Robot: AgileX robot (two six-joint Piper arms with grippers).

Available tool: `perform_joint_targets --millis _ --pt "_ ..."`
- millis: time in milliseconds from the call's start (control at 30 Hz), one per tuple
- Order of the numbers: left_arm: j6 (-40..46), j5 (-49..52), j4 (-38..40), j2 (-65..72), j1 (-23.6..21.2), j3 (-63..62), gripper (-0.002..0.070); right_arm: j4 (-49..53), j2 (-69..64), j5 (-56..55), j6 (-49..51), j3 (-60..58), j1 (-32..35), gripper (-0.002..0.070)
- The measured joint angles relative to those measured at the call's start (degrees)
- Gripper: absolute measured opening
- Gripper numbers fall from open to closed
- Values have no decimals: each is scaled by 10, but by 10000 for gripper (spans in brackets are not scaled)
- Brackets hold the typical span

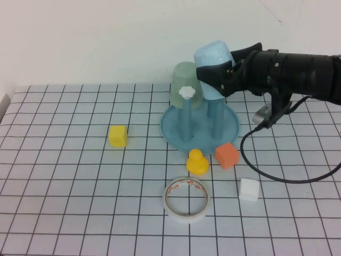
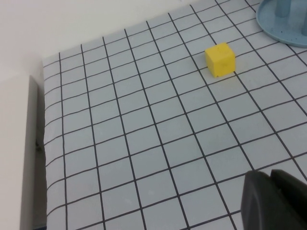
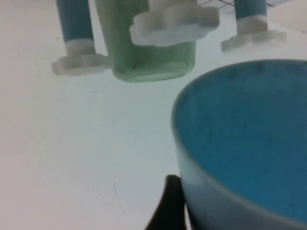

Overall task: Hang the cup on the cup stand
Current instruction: Place the cup on the cup holder

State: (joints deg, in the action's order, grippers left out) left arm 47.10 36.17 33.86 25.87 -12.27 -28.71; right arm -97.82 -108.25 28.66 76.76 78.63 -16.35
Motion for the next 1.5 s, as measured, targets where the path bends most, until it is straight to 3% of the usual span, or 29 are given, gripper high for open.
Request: perform_joint_targets --millis 333,1500 --pt "0 11 0 0 0 0 -1 0 -15 -37 -80 25 0 627" --pt "0 17 0 0 0 0 -1 0 -41 -17 -53 44 0 627"
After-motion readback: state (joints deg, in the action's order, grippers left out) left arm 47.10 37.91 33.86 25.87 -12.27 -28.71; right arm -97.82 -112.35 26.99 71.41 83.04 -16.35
